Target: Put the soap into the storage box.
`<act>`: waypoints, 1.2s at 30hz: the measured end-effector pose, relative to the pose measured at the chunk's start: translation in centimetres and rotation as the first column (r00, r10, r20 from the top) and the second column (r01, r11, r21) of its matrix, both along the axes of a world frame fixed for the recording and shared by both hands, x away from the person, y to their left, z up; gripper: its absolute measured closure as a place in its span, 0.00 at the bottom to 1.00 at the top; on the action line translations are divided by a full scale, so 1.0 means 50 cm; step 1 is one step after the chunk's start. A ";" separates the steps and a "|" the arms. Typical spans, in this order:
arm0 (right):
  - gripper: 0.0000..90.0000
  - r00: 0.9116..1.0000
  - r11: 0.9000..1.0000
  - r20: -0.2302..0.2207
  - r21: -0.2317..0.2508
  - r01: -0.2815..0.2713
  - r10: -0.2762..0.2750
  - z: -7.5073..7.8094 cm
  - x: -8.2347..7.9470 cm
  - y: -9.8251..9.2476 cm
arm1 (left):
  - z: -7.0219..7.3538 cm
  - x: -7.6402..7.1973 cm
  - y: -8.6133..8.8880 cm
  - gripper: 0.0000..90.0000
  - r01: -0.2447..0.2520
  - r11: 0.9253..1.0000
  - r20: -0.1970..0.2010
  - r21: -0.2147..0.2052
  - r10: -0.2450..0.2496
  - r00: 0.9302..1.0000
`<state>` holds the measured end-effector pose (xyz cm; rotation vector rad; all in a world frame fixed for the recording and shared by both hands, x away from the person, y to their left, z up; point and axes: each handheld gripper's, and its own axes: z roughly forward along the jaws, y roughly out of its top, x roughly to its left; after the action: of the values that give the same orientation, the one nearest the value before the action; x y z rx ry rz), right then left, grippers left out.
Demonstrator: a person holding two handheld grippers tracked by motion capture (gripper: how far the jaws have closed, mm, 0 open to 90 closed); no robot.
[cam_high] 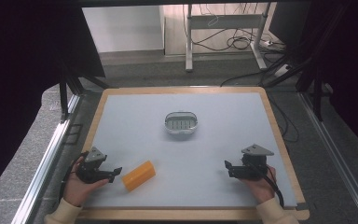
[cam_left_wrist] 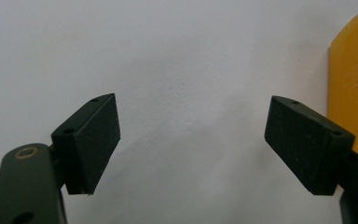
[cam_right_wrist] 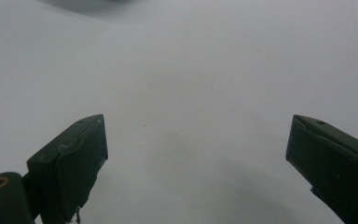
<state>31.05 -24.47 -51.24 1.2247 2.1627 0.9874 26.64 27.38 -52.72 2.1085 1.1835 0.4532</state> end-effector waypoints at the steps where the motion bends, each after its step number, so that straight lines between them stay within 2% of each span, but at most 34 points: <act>1: 0.08 1.000 1.000 -0.001 0.000 -0.005 0.005 0.000 -0.003 0.001 | -0.001 0.000 0.000 0.20 0.001 1.000 -0.001 0.000 -0.001 1.000; 6: 0.10 0.999 0.999 0.028 -0.033 -0.023 0.024 0.002 -0.002 0.010 | -0.004 0.002 0.000 0.20 0.004 1.000 -0.007 0.008 -0.004 1.000; 9: 0.11 1.000 0.999 0.013 -0.025 -0.024 0.025 -0.001 0.000 0.008 | -0.005 0.003 0.003 0.20 0.001 1.000 -0.012 0.009 -0.001 1.000; 16: 0.14 1.000 0.999 0.021 -0.027 -0.023 0.024 0.004 -0.005 0.004 | -0.003 0.001 0.004 0.19 0.005 1.000 -0.011 0.008 -0.005 1.000; 18: 0.15 0.999 0.999 0.015 -0.025 -0.034 0.035 0.004 -0.008 0.011 | -0.001 0.004 0.007 0.19 0.002 1.000 -0.026 -0.022 -0.003 1.000; 22: 0.15 0.999 0.998 0.021 -0.040 -0.048 0.049 0.005 -0.012 0.018 | 0.002 0.005 0.007 0.19 0.006 1.000 -0.031 -0.013 -0.007 1.000; 24: 0.15 0.998 0.998 0.022 -0.040 -0.050 0.051 0.005 -0.012 0.019 | 0.005 0.003 0.008 0.19 -0.008 1.000 -0.030 -0.008 0.007 1.000; 28: 0.15 0.999 0.998 0.022 -0.033 -0.048 0.049 0.006 -0.011 0.016 | 0.017 0.000 0.012 0.22 0.001 1.000 -0.032 -0.027 -0.002 0.999; 30: 0.15 0.999 0.999 0.023 -0.028 -0.045 0.046 0.007 -0.012 0.015 | 0.037 -0.005 0.015 0.23 0.013 0.998 -0.012 -0.062 -0.014 1.000; 31: 0.15 0.999 0.999 0.024 -0.027 -0.044 0.044 0.008 -0.012 0.014 | 0.044 -0.006 0.015 0.23 0.015 0.998 -0.013 -0.066 -0.016 1.000; 33: 0.15 0.999 0.999 0.029 -0.026 -0.042 0.043 0.010 -0.015 0.015 | 0.066 -0.008 0.014 0.24 0.022 0.998 -0.004 -0.061 -0.023 1.000; 36: 0.15 0.998 0.998 0.034 -0.029 -0.051 0.052 0.011 -0.017 0.016 | 0.078 -0.010 0.013 0.27 0.017 0.998 -0.009 -0.061 -0.018 1.000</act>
<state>30.19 -23.68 -50.70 1.1363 2.1838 0.9877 26.15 28.04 -48.81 2.0696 1.1691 0.3942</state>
